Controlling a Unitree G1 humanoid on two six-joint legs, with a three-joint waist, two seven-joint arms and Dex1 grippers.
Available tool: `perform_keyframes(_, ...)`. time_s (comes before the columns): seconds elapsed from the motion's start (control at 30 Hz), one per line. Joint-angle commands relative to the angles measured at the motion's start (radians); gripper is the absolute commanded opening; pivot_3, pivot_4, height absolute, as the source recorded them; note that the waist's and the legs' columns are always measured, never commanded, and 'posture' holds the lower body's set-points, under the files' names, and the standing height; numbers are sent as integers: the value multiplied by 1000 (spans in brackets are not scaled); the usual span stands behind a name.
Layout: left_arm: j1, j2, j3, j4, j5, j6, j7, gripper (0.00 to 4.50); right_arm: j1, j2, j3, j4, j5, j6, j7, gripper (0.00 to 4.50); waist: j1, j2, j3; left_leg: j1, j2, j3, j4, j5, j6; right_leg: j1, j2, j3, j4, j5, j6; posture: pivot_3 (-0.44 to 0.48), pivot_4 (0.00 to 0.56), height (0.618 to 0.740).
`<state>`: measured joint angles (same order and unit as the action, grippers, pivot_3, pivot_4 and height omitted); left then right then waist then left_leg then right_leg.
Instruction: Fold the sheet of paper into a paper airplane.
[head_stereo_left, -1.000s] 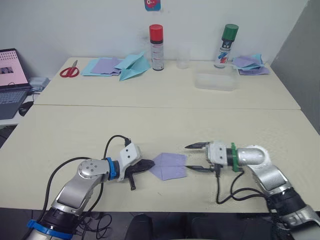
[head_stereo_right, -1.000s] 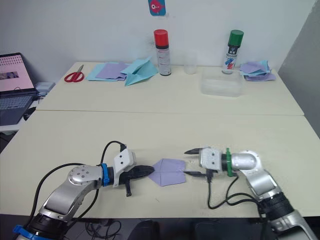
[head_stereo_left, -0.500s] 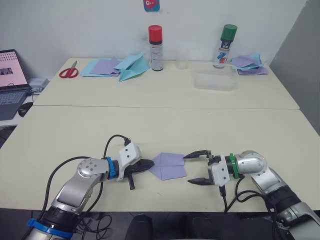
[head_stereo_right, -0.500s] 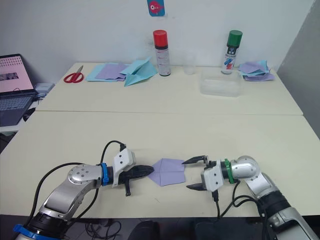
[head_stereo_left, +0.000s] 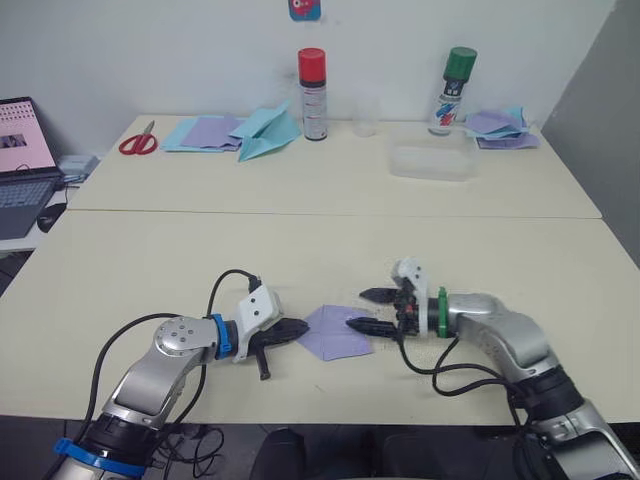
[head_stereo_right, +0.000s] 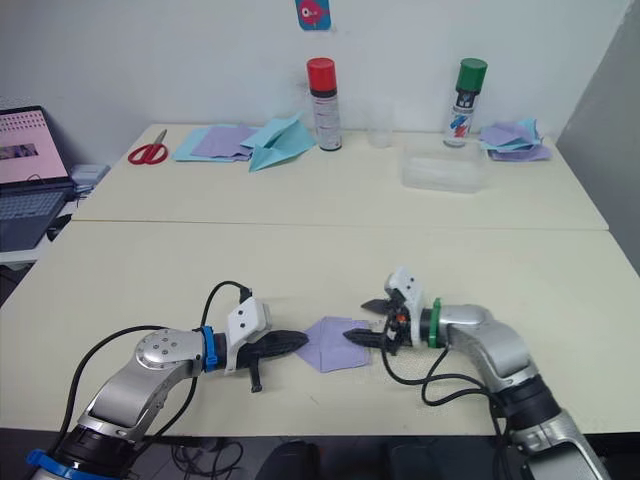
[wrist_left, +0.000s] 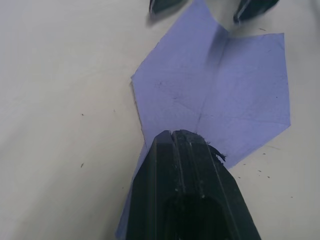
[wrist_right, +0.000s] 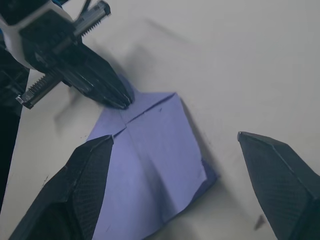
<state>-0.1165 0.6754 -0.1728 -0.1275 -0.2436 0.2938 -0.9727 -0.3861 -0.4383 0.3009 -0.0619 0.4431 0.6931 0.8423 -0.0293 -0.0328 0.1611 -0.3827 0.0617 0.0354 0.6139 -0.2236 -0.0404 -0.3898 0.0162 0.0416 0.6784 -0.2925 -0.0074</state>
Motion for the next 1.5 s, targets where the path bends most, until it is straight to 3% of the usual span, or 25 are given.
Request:
perform_keyframes(0.03, 30, 15, -23, 39, 50, 27, 16, 0, -28, 24, 7, -9, -19, 6, -7, 3523, -1, 0, 0, 0, 0, 0, 0, 0, 0, 0, 0, 0, 0, 0, 0, 0, 150, 740)
perform_keyframes(0.33, 45, 22, -11, 28, 50, 24, 27, 0, -17, 33, 27, -33, -29, 10, 36, 221, -2, 0, 0, 0, 1, -1, 0, 0, 0, 0, 0, -1, 0, 0, 0, 0, 150, 740)
perform_keyframes(0.37, 44, 23, -10, 30, 50, 23, 27, 0, -20, 37, 27, -28, -30, 9, 34, 24, -2, 0, 0, 0, 1, -1, 0, 0, 0, 0, 0, -1, 0, 0, 0, 0, 150, 740)
perform_keyframes(0.53, 47, 36, 74, -4, -34, 52, 13, 0, -38, 67, -16, -4, -6, 25, 18, 24, -4, 0, 1, 0, 1, -1, 0, 0, 0, 0, 1, -1, 0, 0, 0, 0, 150, 740)
perform_keyframes(0.67, 57, 161, 311, -66, -235, 183, -82, 0, -88, 79, -90, 0, 22, 8, 18, 24, -13, -8, 8, -3, 3, -1, 0, 0, 0, -5, 2, -1, 3, 0, 0, 0, 150, 740)
perform_keyframes(0.73, 51, 232, 415, -82, -318, 263, -115, 0, -131, 84, -98, -6, -9, -72, 22, 24, -13, -8, 10, -14, 3, -3, 0, 0, 0, -16, 4, -3, 5, 0, 0, 0, 150, 740)
perform_keyframes(0.8, 35, 296, 511, -104, -383, 352, -109, 0, -170, 89, -86, -2, -74, -250, 45, 24, -12, -7, 11, -19, 3, -3, 1, 1, 0, -21, 4, -3, 4, 1, 0, 0, 150, 740)
perform_keyframes(0.9, 67, 356, 611, -149, -416, 411, -107, 0, -194, 97, -51, 70, -228, -669, 69, 24, -12, -8, 11, -20, 2, -3, 0, 0, -1, -21, 4, -3, 2, 0, 1, 0, 150, 740)
perform_keyframes(1.07, 160, 339, 689, -257, -473, 482, -77, 0, -184, 60, 108, 323, -607, -1429, -14, 24, -13, -8, 11, -20, 1, 0, 0, -4, -7, -20, 0, -1, 1, -4, 8, 0, 150, 740)
perform_keyframes(1.17, 197, 303, 694, -294, -484, 500, -37, 0, -173, 26, 179, 484, -818, -1627, -133, 24, -11, -8, 11, -20, 1, 1, 1, -5, -8, -20, 0, 0, 2, -3, 5, 0, 150, 740)
perform_keyframes(1.23, 244, 284, 687, -312, -465, 486, -29, 0, -150, 3, 198, 551, -870, -1669, -178, 24, -9, -8, 11, -19, 1, 1, 1, -4, -8, -20, 0, 0, 2, -3, 4, 0, 150, 740)
perform_keyframes(1.33, 301, 263, 681, -342, -460, 476, -22, 0, -108, -36, 207, 542, -779, -1681, -133, 592, -7, -9, 11, -16, 1, 0, 3, -4, -8, -16, 0, 0, 3, -3, 3, 0, 150, 740)
perform_keyframes(1.5, 252, 232, 586, -355, -444, 447, 15, 0, -47, -117, 224, 424, -522, -1618, 20, 2355, 3, -8, 11, -16, 1, -1, 12, -5, -8, -13, 0, -1, 5, -3, 2, 0, 150, 740)
